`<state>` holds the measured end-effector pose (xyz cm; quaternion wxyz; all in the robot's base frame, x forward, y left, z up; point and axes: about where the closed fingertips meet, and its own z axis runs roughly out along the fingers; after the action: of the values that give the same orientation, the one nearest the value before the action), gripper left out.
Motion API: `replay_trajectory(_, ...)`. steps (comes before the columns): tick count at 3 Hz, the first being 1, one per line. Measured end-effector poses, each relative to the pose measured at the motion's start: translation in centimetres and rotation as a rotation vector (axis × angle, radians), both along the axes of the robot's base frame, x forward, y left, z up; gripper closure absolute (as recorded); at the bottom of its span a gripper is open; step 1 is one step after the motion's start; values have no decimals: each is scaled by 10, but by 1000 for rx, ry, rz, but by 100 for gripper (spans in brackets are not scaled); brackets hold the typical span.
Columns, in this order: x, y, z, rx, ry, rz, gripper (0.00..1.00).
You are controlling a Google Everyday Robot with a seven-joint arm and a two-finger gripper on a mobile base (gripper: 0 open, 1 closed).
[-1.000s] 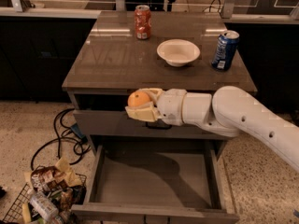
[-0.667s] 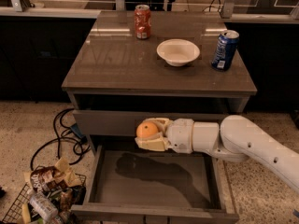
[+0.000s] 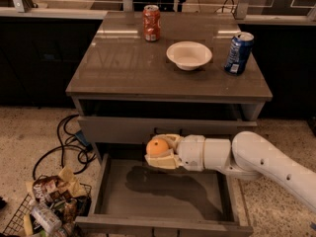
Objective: Place orange into middle drawer
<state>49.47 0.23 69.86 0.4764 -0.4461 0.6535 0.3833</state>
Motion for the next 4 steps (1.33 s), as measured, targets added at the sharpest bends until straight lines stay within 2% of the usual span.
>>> replay_trajectory(2, -39, -13, -105, -30, 120, 9, 100)
replay_trajectory(3, -35, -9, -150, -45, 153, -4, 100)
replay_trajectory(4, -4, 7, -215, -48, 194, -33, 100)
